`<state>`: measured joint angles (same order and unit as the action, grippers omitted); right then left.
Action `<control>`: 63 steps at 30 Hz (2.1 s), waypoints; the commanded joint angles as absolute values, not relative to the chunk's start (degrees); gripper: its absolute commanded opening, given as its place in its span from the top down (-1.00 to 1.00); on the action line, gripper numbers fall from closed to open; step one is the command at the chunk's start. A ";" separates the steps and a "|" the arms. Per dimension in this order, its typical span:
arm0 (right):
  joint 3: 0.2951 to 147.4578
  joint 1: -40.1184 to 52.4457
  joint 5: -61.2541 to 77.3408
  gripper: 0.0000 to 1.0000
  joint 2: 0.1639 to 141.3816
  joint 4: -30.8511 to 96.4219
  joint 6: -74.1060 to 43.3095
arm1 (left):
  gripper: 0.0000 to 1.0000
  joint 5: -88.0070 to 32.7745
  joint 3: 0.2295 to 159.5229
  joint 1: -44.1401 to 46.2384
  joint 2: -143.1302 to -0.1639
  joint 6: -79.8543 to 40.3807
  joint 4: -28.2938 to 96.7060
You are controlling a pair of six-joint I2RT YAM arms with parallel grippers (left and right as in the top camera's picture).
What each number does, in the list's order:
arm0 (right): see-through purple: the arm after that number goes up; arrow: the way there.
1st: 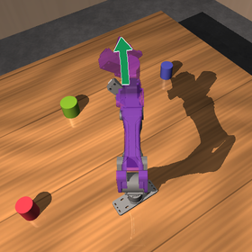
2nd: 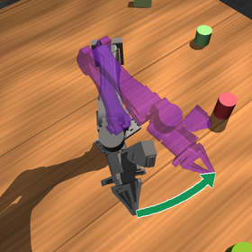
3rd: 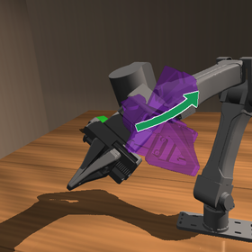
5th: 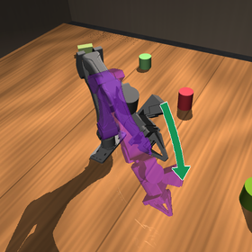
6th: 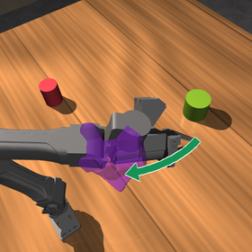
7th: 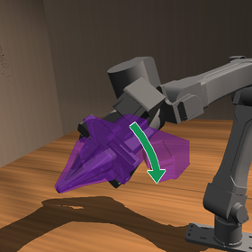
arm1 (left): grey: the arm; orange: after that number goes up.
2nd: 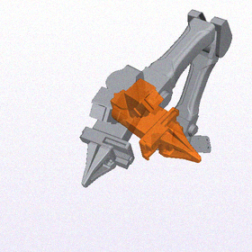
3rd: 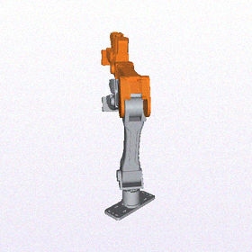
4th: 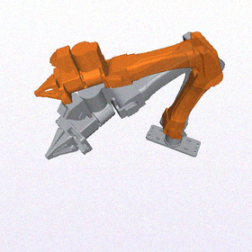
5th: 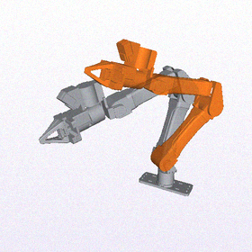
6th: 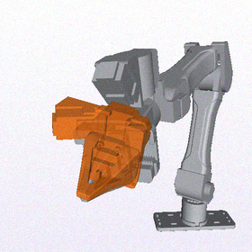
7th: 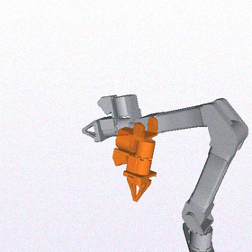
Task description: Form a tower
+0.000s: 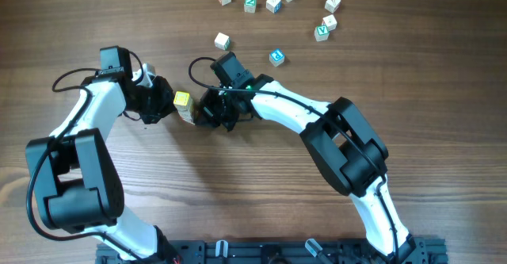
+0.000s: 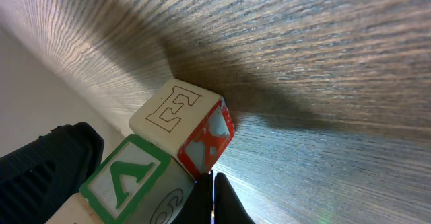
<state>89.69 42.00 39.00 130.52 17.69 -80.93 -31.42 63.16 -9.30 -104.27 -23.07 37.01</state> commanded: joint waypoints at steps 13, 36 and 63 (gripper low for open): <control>89.56 41.76 39.70 0.91 129.95 17.34 -82.65 | 0.92 -33.23 62.83 -9.10 -104.79 -22.98 36.67; 89.56 36.60 35.24 0.91 129.95 24.23 -76.18 | 0.93 -28.21 63.00 -21.96 -104.79 -22.92 36.95; 89.56 24.45 20.53 0.75 129.95 44.45 -43.44 | 0.92 -33.78 62.65 -16.19 -104.81 1.91 52.07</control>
<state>90.52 24.80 28.01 127.92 44.60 -44.69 -35.51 63.09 -16.19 -104.27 0.86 52.42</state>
